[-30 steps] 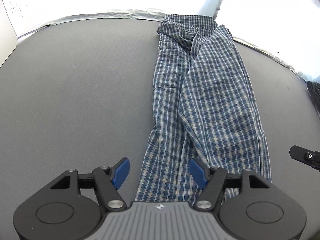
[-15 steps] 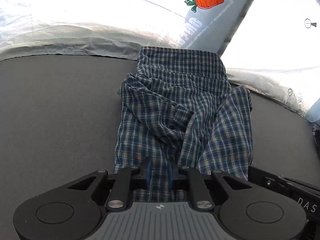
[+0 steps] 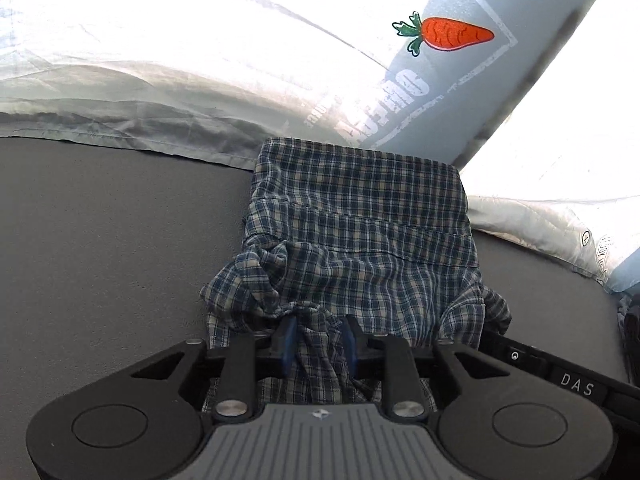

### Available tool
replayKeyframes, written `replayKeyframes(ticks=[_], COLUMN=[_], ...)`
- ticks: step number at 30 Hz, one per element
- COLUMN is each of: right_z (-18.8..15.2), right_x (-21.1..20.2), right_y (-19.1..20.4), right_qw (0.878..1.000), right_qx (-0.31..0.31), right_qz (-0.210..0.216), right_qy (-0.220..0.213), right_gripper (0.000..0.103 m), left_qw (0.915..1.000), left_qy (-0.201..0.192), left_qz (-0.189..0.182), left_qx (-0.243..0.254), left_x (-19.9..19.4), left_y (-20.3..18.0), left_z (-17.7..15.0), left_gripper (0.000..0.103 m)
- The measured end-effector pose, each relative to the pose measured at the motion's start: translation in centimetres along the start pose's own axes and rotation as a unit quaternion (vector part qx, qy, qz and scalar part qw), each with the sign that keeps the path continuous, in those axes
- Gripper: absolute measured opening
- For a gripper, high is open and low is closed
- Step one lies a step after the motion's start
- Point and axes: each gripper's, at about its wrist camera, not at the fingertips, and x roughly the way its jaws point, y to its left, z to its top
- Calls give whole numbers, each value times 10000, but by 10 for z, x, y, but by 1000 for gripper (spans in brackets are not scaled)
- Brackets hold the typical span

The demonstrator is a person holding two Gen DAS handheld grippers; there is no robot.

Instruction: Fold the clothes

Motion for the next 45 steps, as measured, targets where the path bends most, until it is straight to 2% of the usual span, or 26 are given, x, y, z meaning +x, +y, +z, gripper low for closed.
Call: replayKeyframes(ticks=[1,2,5,8,14,19,23,31,40,45], right_z=[-5,-13,-48,-92,-182,-239,-269,-320,-357,-366], right_x=[-13,-25,-63,-99,-159,-186,-201,-217,-228,-229], right_y=[-1,-2,-8,-21,-48,-67,-80,-95,-87,-83], right_qw=[10000,9999,9995,9981,9896,9810,9678,9377,9245,9211], right_qx=[-10,-61,-74,229,984,1401,1919,2618,2640,2608], right_qz=[30,29,44,64,495,927,1320,1971,2258,2277], right_qy=[35,88,301,569,926,973,953,1156,1569,1784], right_gripper=[31,31,31,32,33,33,33,32,28,24], left_qw=[9999,9997,9991,9978,9949,9959,9975,9949,9871,9785], left_qy=[-88,-177,-159,-101,538,725,660,803,1073,1372], left_qz=[8,31,280,552,793,548,195,-327,-770,-1021], left_qx=[76,175,283,365,299,10,-151,-511,-909,-1155], left_x=[-14,-30,-74,-117,-158,-184,-204,-230,-255,-258], left_y=[-2,-5,-5,-5,-10,-4,-3,5,16,21], left_z=[-5,-11,-54,-100,-213,-280,-315,-357,-398,-414], left_gripper=[47,50,53,53,53,52,51,48,36,28])
